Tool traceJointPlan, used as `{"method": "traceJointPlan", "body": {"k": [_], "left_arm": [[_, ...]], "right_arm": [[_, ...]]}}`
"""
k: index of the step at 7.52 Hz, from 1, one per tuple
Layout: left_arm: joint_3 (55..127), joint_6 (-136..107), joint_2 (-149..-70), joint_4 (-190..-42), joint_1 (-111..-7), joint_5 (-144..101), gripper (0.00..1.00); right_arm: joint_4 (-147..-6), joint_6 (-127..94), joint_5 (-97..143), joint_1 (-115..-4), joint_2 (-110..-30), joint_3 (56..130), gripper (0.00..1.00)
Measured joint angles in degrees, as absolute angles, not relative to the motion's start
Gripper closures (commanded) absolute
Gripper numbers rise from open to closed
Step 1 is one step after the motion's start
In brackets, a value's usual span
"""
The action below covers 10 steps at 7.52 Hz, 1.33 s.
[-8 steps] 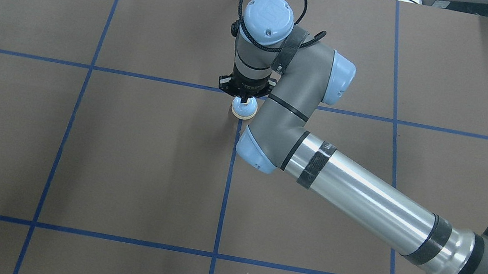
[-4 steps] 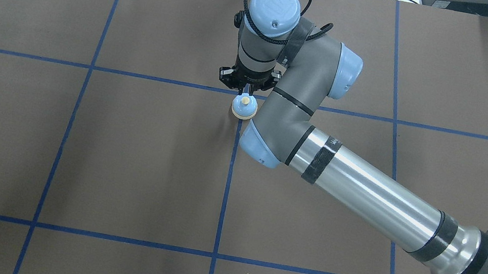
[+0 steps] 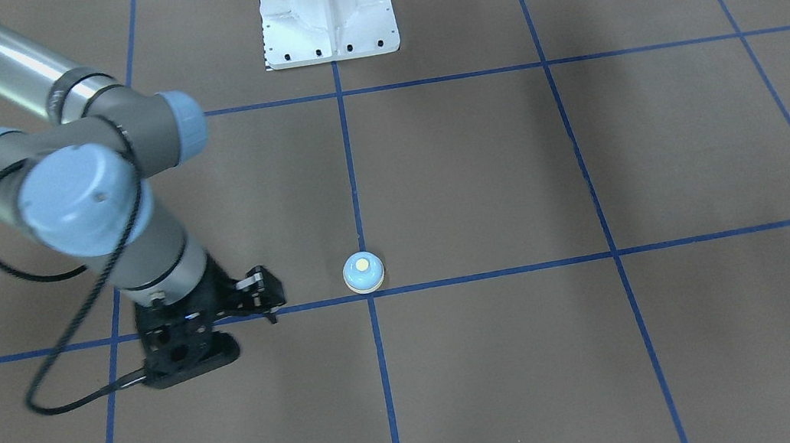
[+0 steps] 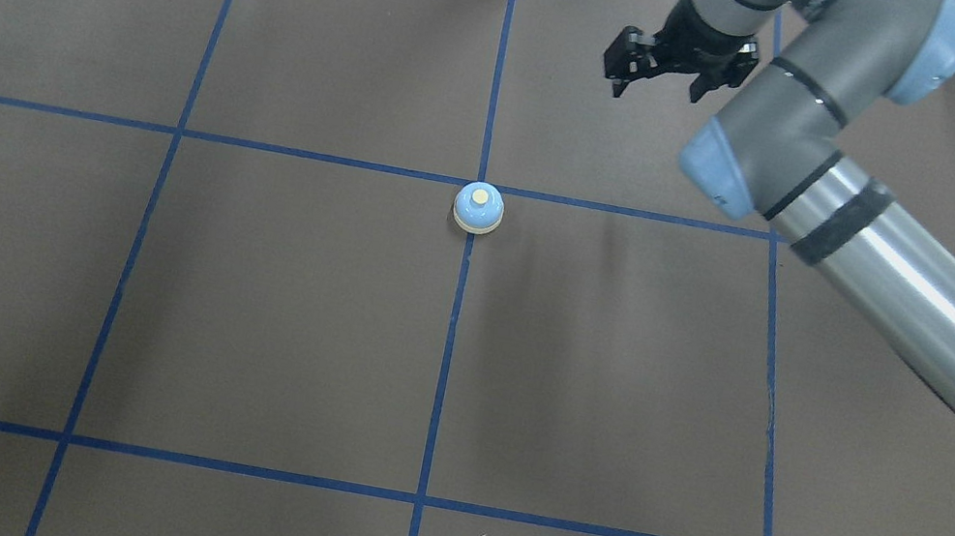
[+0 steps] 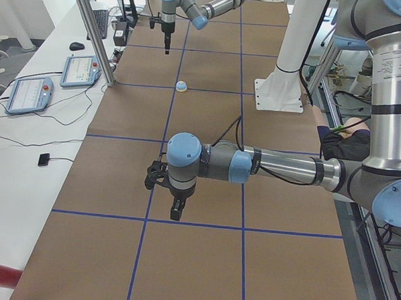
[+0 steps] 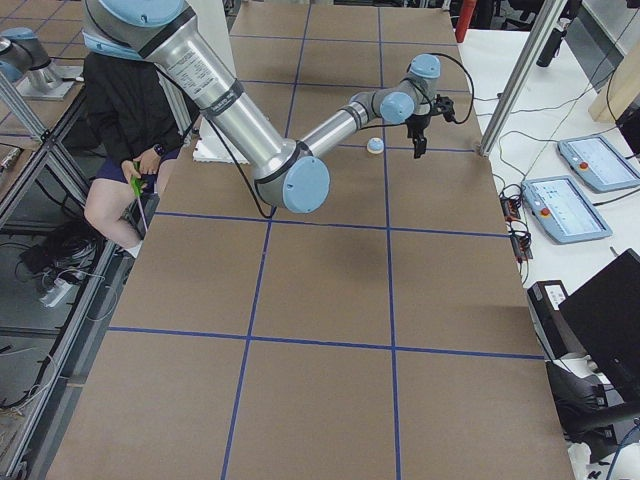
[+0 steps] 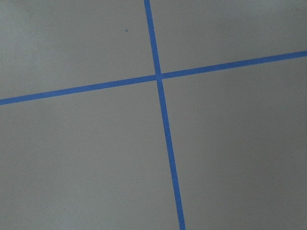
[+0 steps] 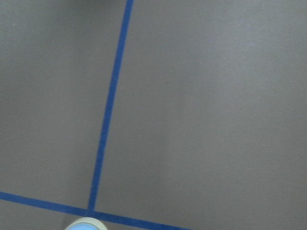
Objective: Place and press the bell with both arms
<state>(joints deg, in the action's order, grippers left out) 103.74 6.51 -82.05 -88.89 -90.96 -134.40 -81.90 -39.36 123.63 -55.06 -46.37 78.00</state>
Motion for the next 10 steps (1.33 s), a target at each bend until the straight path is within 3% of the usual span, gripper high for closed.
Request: {"method": "traceJointPlan", "body": {"k": [6,10], "left_arm": [[101.9,6.62,-81.53,-89.42,-91.19,-134.01,0.0],[102.78,6.74,-81.69,-90.04,-91.53,-134.29,0.0]], "right_arm": [[-81.91,0.54,135.94,-85.99,-71.63,81.03,0.01],[-82.63,12.9,135.76,-95.23,-86.81,84.87,0.01]]}}
